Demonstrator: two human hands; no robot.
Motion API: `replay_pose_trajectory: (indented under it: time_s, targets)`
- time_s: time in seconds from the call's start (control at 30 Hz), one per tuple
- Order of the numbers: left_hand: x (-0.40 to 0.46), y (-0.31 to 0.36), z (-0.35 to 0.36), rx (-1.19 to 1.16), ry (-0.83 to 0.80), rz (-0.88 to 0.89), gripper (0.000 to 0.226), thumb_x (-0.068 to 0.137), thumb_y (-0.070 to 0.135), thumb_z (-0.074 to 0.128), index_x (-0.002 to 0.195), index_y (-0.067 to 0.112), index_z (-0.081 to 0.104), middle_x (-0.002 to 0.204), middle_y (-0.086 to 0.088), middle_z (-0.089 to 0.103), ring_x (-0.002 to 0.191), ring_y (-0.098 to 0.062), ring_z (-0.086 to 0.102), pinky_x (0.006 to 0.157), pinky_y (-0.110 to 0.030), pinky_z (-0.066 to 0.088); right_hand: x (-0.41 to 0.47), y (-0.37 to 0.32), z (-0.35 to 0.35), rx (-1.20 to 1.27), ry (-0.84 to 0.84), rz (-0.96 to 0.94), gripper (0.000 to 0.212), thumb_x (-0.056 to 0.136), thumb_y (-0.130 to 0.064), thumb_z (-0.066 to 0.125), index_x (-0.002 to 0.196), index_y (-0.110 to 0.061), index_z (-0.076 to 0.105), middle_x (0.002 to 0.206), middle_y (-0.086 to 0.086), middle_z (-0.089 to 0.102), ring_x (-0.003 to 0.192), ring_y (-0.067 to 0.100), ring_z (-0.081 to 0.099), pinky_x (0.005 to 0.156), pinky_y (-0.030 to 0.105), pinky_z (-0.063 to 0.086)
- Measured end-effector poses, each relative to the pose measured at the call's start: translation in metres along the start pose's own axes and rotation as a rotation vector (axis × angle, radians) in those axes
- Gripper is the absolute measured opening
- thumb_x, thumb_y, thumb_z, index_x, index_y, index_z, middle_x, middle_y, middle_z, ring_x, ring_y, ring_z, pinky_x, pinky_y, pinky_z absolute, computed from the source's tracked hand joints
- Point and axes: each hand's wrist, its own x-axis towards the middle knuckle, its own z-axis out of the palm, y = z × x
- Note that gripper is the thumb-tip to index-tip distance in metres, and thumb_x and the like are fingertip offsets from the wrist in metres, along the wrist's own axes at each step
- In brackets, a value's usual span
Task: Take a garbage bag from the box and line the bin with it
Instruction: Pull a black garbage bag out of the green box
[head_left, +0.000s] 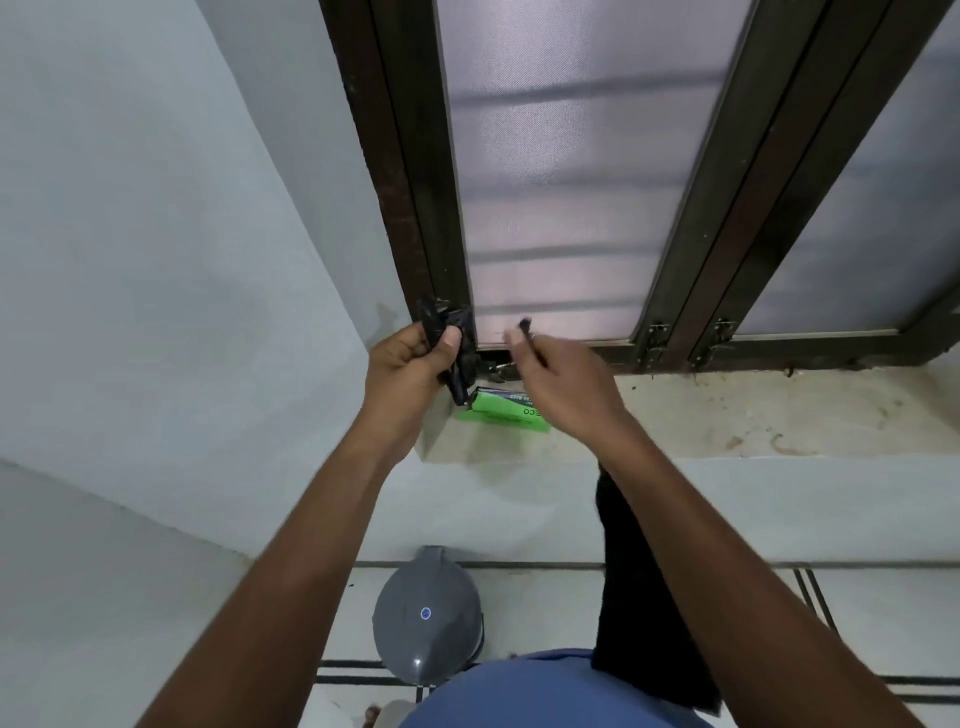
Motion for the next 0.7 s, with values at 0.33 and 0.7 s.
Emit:
replay_pose_trajectory:
  time_s: [0.33,0.7]
  targets:
    - [0.007,-0.005,-0.007,0.049,-0.003,-0.113,0.016,0.106,0.009,0.066,0.109,-0.003,0.076,0.086,-0.010,0.074,0.087,-0.028,0.069,0.097,-0.050,0.059,0.006,0.012,0.042,0.327,-0.034,0.090,0.060,0.100,-0.057,0.076,0.061,-0.020,0.050,0.047,-0.015,0.041,0.046,0.007,0.038,0.057,0.032,0.028]
    - [-0.004,0.008,-0.013,0.057,0.031,-0.331,0.011,0.102,0.004,0.070,0.096,0.002,0.079,0.082,-0.008,0.072,0.074,-0.023,0.066,0.081,-0.041,0.063,-0.001,0.005,0.080,-0.151,0.204,0.174,0.035,0.108,-0.047,0.063,0.080,-0.027,0.068,0.075,-0.006,0.071,0.073,0.022,0.070,0.060,0.032,0.048]
